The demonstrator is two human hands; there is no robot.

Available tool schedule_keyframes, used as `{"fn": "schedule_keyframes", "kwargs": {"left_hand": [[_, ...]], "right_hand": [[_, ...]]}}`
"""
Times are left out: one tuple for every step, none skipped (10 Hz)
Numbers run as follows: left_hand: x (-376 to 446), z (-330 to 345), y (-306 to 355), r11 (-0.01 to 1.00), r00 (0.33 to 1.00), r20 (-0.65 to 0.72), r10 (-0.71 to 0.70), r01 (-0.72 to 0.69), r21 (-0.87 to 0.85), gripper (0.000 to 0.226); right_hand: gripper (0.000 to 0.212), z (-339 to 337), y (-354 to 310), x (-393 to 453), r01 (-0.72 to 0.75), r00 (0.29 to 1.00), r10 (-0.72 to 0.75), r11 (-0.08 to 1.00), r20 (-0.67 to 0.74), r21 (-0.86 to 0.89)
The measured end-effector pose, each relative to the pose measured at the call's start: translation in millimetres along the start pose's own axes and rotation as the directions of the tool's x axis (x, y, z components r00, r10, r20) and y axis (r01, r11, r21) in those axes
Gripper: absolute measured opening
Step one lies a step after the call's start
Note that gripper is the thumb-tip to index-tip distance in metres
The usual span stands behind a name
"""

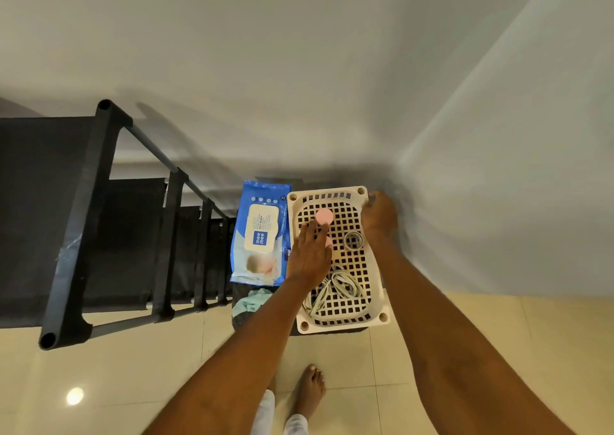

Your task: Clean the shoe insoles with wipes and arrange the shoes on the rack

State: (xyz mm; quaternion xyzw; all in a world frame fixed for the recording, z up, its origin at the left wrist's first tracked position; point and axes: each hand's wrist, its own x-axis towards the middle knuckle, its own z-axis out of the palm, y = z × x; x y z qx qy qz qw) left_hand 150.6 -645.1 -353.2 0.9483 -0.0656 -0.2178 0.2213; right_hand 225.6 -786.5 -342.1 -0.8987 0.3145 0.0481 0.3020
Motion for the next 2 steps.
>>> {"fn": "schedule_keyframes", "kwargs": {"left_hand": [[-3,-4,4,1.0,1.0,0.028,-0.012,0.012,0.015,0.054],[-8,-4,9,1.0,1.0,0.017,0.001,-0.001,0.008,0.055]], "right_hand": [[0.018,-2,-2,-3,0.02,1.0,-0.02,0.997,0.006,0.074],[0.028,2,6,-25,0.11,0.994,-0.109,0.981,-0.02,0.162]]}}
